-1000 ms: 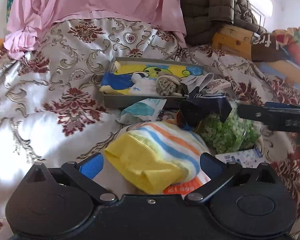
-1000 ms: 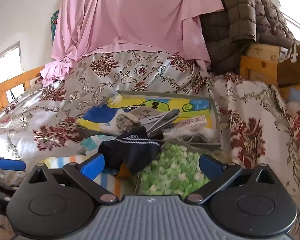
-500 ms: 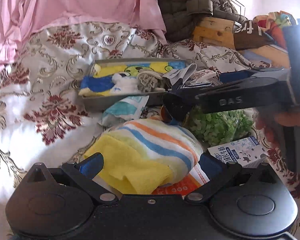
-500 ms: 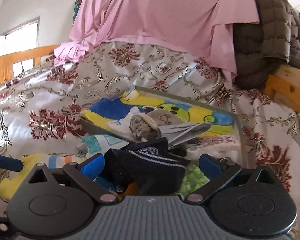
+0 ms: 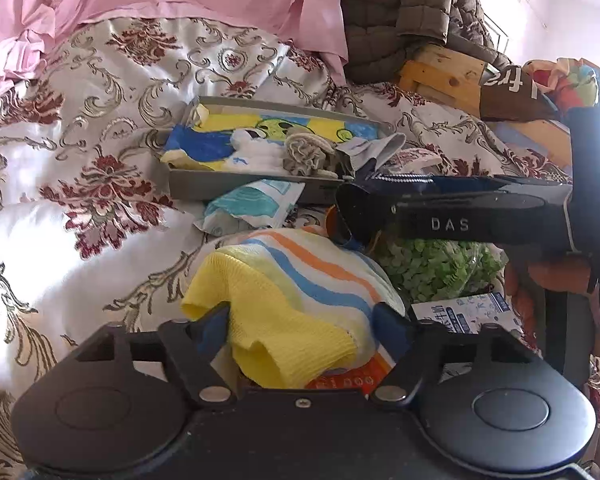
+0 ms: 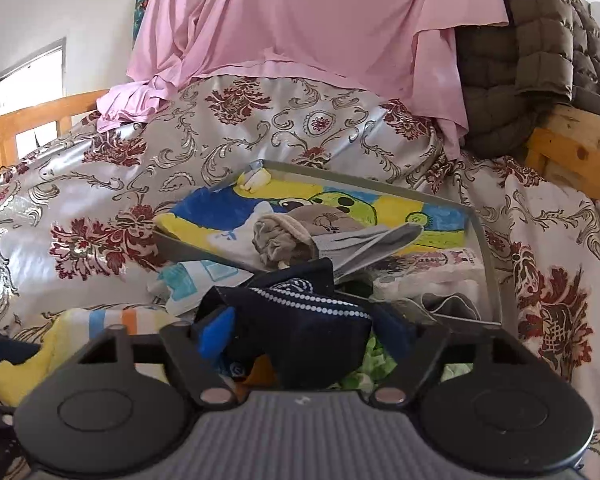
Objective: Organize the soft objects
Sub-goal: 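Grasp the yellow striped sock with the left gripper while the right gripper grasps the black-white striped knit item, then lift the sock with the left gripper while the right gripper lifts the striped knit item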
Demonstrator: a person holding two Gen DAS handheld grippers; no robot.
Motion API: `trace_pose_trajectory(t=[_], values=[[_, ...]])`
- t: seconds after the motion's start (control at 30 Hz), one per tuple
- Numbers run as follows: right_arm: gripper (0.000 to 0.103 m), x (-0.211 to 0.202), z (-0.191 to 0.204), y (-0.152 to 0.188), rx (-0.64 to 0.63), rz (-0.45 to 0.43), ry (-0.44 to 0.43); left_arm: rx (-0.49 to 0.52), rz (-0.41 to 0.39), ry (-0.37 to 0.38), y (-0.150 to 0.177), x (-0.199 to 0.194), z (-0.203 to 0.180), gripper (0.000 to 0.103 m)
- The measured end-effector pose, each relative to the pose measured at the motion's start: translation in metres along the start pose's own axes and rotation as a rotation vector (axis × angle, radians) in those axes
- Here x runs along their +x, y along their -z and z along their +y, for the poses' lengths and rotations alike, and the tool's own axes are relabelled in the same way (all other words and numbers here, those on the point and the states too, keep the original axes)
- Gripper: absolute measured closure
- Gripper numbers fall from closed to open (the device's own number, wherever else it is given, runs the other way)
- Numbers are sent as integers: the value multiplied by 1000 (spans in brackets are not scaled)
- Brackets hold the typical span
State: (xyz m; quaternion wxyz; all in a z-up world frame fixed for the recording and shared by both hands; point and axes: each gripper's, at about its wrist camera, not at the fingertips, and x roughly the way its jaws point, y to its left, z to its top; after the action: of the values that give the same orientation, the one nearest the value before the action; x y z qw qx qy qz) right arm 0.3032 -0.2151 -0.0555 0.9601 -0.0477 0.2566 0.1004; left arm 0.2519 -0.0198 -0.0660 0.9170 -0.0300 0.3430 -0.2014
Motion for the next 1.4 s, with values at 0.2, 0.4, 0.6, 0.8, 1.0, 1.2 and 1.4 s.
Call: trace_pose_trajectory(t=[0.2,0.4,0.6,0.8,1.0,1.2,1.4], values=[[58,-3,0,-1,20,14,20,8,7,14,1,1,-1,48],[79,-15,-7,-3,82,0,24,24,-18,-15,-2,-5,-2,67],[95,-40,-14,-4,120,-16,44,53,-56,-22,-4,-14,-6,79],[99,-64,-19,1,142,-17,66,92,-65,-16,-4,-24,-17,81],[100,-96,-32,4,223,-66,87,64,-72,-31,-4,-39,-20,81],[93,-106,-49,7,291,-87,17,44,-77,-58,-3,-53,-23,81],[68,-78,-45,9,258,-63,4,46,-76,-69,-5,-52,-28,81]])
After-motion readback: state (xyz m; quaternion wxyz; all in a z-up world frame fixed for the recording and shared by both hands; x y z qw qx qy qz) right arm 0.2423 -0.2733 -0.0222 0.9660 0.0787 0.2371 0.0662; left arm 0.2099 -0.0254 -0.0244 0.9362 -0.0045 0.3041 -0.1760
